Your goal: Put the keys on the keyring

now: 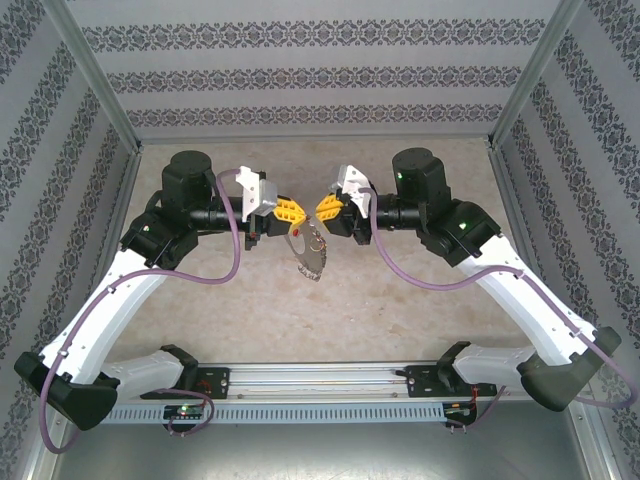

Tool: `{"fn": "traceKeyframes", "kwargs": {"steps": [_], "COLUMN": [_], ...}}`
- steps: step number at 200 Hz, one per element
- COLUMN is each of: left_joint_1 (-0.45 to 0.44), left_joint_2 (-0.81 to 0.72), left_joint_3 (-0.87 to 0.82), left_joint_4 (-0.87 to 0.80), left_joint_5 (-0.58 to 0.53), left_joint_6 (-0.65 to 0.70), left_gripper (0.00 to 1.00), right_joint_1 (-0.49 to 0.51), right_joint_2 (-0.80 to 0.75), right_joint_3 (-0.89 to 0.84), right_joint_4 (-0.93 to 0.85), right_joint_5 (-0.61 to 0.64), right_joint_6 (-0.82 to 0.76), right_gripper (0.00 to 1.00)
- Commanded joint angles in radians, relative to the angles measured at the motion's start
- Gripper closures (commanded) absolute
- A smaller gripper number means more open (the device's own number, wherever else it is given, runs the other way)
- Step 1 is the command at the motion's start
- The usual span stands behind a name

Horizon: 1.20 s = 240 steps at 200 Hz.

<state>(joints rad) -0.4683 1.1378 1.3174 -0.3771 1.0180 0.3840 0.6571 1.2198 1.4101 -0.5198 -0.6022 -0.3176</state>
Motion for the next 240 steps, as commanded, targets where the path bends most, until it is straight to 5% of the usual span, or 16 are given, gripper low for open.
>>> {"fn": "traceKeyframes", "kwargs": {"steps": [1, 31, 144, 186, 240], "left_joint_1": [0.017, 0.021, 0.097, 0.128, 0.135], "left_joint_2": [-0.018, -0.012, 0.010, 0.030, 0.040], "left_joint_3": [-0.001, 0.000, -0.024, -0.082, -0.094], "left_joint_4": [0.063, 0.071, 0.198, 0.492, 0.543], "left_joint_5": [0.056, 0.073, 0.303, 0.407, 0.409], "left_joint_6": [-0.014, -0.023, -0.208, -0.469, -0.511], "left_gripper": [1.00, 1.00, 1.00, 1.00, 1.00], "right_joint_1": [0.007, 0.010, 0.015, 0.014, 0.047], "right_joint_2": [-0.024, -0.048, -0.149, -0.195, -0.224], "right_joint_3": [-0.023, -0.061, -0.270, -0.342, -0.419], "right_joint_4": [0.035, 0.082, 0.312, 0.420, 0.589], "right_joint_5": [0.062, 0.043, -0.044, -0.074, -0.158], "right_joint_6": [-0.001, 0.013, 0.070, 0.105, 0.149], "right_gripper": [0.74, 0.63, 0.58, 0.57, 0.68]}}
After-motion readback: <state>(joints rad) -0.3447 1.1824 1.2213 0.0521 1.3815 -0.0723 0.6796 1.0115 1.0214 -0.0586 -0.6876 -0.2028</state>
